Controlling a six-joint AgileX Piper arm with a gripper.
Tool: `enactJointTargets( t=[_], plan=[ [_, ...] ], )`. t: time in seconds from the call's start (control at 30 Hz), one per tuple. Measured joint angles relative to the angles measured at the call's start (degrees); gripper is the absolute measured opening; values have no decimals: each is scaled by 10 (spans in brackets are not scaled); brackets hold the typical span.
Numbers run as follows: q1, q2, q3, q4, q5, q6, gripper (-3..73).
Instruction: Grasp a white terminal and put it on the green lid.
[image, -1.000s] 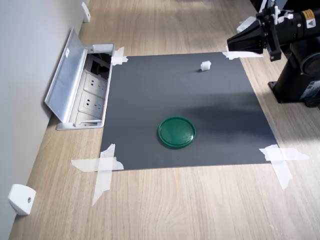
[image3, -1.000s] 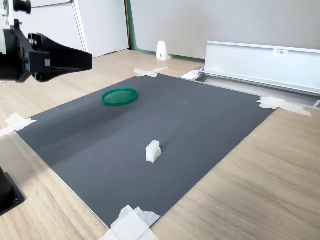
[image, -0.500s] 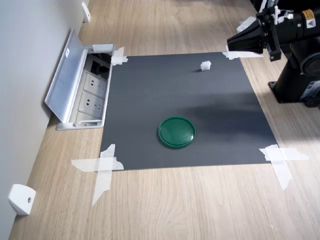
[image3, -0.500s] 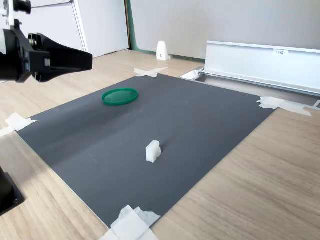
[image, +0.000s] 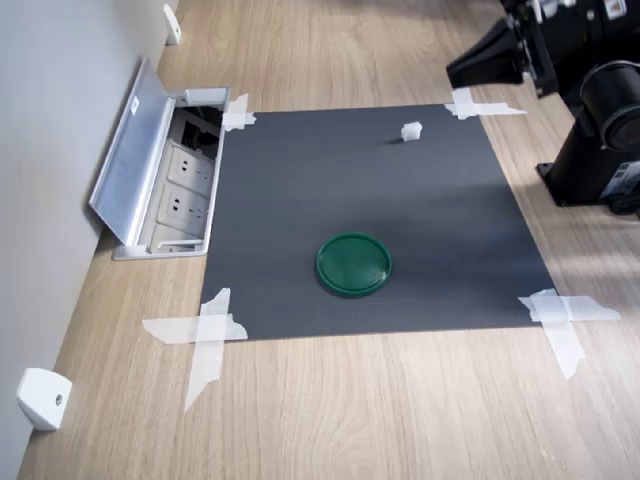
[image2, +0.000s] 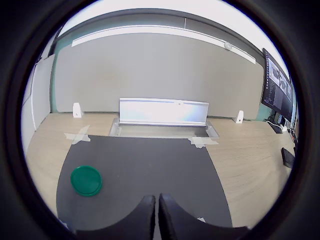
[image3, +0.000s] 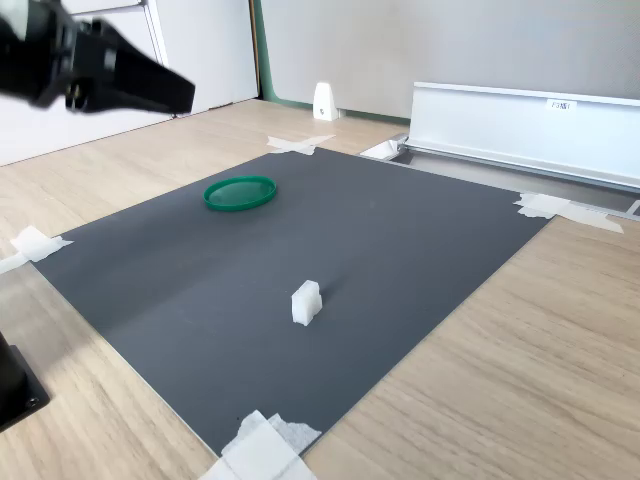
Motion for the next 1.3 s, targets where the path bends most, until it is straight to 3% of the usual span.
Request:
enactJointTargets(
  t=[0.43,0.57,0.73,0.93,1.17,1.3],
  plan=[
    [0,187,-169,-52,313,-15,4],
    [0,234,-175,-51,360,-78,-2],
    [0,286,-176,-60,375,-100,17],
    [0,330,-178,-89,370,-123,181],
    [0,365,-232,-101,370,-126,498],
    [-16,387,-261,-102,379,-140,579]
  ],
)
